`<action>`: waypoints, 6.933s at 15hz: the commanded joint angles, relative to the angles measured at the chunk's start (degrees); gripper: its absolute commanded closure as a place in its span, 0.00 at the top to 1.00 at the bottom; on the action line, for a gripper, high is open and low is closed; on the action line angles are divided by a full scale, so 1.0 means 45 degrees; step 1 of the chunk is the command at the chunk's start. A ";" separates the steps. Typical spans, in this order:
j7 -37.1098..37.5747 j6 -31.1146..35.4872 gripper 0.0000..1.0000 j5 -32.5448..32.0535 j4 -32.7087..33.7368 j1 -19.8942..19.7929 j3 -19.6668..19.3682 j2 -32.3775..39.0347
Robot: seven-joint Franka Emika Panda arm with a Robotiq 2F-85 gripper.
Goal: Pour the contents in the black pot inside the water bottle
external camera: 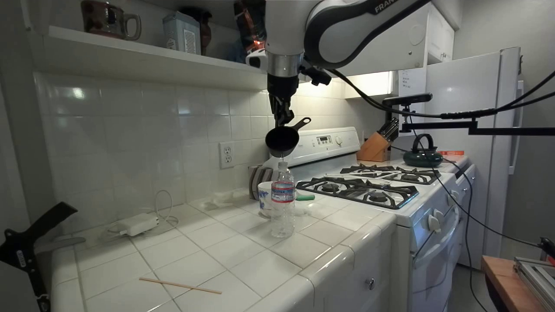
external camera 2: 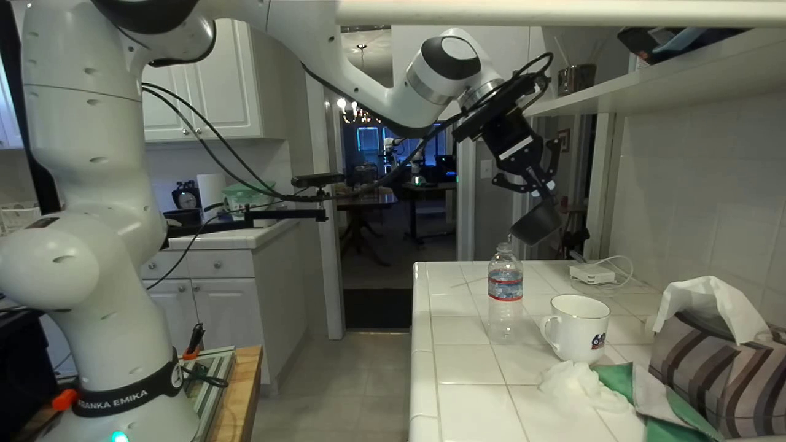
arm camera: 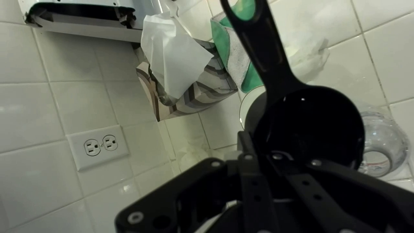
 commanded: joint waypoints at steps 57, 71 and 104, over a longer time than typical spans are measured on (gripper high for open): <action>0.3086 0.0153 0.01 -0.4085 -0.1763 0.0450 0.0496 -0.0939; 0.4004 0.0046 0.01 -0.5326 -0.2054 0.0564 0.0659 -0.1103; 0.5758 -0.1276 0.01 -0.7994 -0.2758 0.1043 0.1282 -0.1364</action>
